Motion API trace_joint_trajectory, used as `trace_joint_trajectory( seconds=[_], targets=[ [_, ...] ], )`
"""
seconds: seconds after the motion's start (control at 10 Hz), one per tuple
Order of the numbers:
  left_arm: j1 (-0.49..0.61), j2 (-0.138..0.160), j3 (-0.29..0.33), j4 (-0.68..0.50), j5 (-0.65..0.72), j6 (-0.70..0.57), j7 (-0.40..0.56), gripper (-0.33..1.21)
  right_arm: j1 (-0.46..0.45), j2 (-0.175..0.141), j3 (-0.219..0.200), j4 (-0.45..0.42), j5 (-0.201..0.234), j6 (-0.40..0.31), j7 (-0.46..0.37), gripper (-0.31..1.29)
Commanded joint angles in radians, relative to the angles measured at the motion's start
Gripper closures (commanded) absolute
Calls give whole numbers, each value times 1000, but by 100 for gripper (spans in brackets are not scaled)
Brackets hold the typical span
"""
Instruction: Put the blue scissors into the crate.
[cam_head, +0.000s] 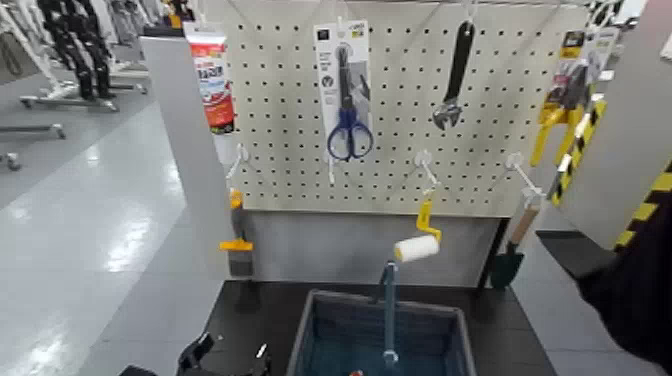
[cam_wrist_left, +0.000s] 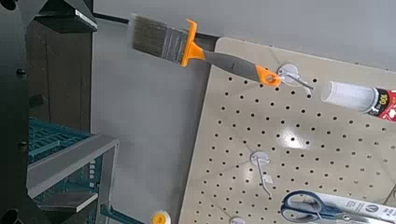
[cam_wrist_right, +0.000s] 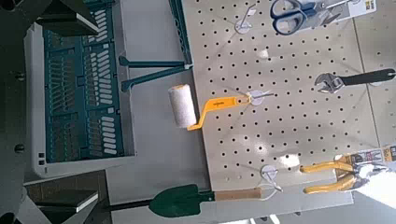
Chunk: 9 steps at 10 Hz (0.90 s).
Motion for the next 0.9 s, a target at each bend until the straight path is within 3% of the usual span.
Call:
trace_joint_trajectory(
  seconds=[0.1,0.9],
  targets=[
    [-10,16,14,-9,-36,1,-13,10,-1,0,2,2,0,0,0,8],
    [1,17,20,-26,-56,38,-15,11,-1,0,-1,4,-9,-4,8,8]
  ],
)
